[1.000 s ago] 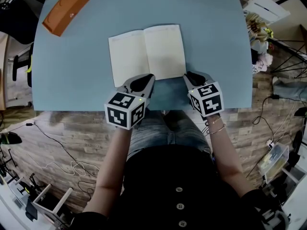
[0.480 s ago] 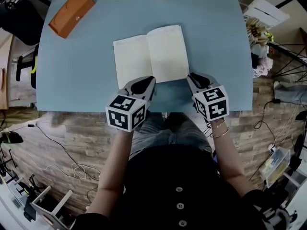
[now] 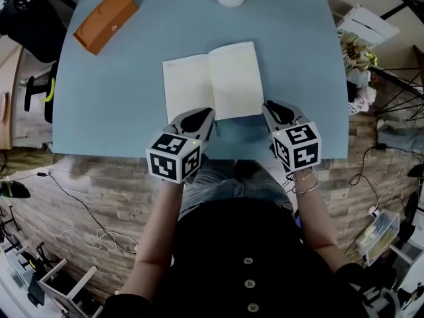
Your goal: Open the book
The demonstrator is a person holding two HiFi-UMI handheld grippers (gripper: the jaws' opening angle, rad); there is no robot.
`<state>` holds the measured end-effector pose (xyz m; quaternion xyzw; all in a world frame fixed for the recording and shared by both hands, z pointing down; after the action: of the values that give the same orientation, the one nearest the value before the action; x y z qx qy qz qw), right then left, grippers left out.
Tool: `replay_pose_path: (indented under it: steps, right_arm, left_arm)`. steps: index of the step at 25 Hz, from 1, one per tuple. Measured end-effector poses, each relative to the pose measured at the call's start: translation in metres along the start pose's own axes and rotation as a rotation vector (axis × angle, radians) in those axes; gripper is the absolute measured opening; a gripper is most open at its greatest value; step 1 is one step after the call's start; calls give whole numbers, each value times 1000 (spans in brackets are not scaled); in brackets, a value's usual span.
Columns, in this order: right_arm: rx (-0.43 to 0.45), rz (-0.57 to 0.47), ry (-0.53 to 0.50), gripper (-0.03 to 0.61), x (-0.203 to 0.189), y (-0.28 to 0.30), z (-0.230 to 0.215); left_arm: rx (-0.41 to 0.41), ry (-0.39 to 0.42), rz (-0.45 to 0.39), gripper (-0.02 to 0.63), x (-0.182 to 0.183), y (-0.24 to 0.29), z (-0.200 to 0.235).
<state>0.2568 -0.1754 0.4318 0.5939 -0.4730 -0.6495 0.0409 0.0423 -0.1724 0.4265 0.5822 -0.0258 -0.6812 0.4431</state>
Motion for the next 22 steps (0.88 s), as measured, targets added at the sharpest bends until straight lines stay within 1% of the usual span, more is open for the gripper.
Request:
replay_pose_path:
  steps: [5,12,15,19,22]
  right_arm:
    - [-3,-29,-25,44,16,0,-5]
    - [1,-107,-65,41,43,-5,3]
    - [21,-153,-72,41,56,-10,8]
    - [55,-236,-55,43,71,-20,16]
    - [81,-267,-64,43,78,-25,24]
  left_arm:
    - [4,9,-15,12,7,1,0]
    - [-2,26,-30,12,14,-6,-3]
    - [-3,34,-48,12,20,-10,-3]
    - [-1,47,-85,12,29,-17,-2]
    - [7,54,-107,12,35,-20,0]
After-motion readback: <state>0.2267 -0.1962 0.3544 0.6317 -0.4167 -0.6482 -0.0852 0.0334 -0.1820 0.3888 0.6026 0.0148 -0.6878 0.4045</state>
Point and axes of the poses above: the fingertips, and each gripper's own axes: y forward along the fingers, z to its left, x out of its top, the point moved 7 cm from there along -y, backward along the fingers, and after that the axes turned 8 degrees about x, right-handed, at the moved point
